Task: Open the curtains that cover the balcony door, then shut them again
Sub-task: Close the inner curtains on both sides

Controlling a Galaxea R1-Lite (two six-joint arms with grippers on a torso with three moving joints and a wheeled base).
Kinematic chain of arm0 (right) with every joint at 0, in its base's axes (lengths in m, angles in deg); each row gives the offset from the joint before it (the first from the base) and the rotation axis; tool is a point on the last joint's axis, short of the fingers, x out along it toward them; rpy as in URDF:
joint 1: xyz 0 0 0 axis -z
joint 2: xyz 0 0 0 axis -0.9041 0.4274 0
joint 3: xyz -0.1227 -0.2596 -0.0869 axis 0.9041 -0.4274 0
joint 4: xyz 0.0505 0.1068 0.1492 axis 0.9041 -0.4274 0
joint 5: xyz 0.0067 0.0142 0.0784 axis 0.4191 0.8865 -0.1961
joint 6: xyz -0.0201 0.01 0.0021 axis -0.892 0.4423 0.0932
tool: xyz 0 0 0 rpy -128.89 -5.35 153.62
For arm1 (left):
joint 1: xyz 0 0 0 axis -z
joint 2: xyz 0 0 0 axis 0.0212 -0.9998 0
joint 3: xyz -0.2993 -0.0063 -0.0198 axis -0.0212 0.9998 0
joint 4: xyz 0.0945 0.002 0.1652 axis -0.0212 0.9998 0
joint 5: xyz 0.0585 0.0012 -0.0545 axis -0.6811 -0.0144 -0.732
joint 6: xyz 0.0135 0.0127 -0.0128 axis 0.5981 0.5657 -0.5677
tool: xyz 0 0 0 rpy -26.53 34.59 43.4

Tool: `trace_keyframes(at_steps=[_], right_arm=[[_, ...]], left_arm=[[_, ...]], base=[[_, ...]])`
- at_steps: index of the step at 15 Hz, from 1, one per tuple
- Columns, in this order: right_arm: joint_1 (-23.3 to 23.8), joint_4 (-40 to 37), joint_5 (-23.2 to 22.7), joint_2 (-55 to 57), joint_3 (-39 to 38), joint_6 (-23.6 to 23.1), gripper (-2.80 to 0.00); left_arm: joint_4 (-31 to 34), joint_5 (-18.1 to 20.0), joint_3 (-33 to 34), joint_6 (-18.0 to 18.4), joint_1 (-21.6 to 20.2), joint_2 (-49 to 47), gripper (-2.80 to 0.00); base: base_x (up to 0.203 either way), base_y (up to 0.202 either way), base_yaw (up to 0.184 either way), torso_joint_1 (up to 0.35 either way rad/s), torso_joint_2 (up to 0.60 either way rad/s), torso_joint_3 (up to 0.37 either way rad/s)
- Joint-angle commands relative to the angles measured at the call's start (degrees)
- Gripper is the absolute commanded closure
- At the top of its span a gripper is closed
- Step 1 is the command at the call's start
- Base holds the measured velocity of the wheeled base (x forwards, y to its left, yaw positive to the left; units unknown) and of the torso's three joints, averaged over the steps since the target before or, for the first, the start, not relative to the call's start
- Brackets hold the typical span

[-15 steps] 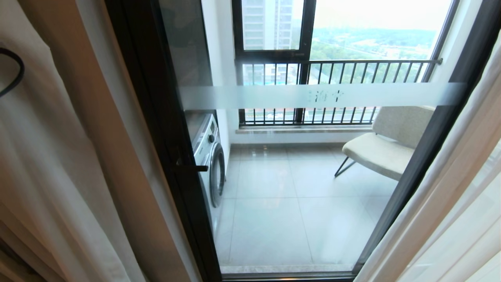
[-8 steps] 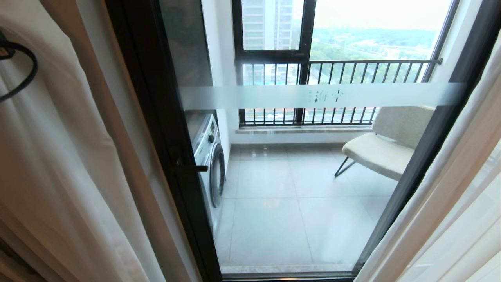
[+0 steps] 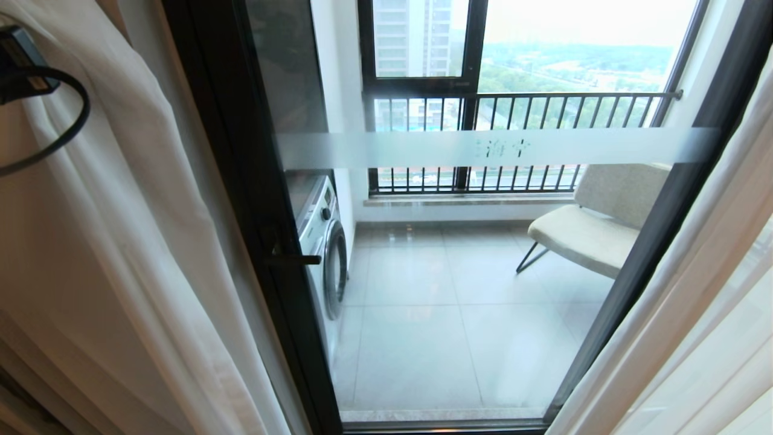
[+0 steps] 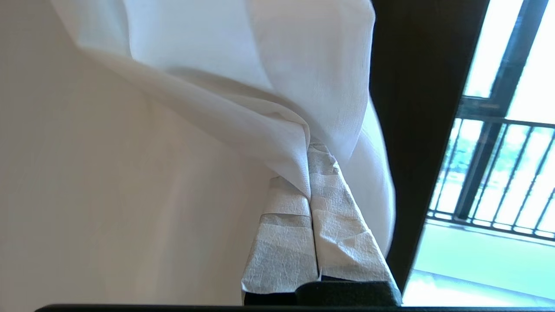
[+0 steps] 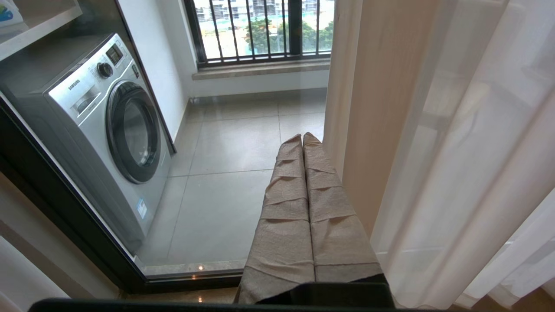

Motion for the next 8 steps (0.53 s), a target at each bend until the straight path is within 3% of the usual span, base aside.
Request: trace_keyframes(at_steps=[1, 8], right_arm=[[0.00, 0.04, 0.02, 0.00, 0.00, 0.02, 0.00], [0.00, 0.04, 0.02, 0.04, 0.00, 0.02, 0.00]], left_arm=[[-0.29, -0.09, 0.38, 0.00, 2.47, 0.15, 0.00], [-0.18, -0.09, 0.81, 0.09, 3.64, 0.01, 0.00]], base=[[0.000, 0.000, 0.000, 0.000, 0.00, 0.000], [0.000, 0.000, 0.000, 0.000, 0.00, 0.000]])
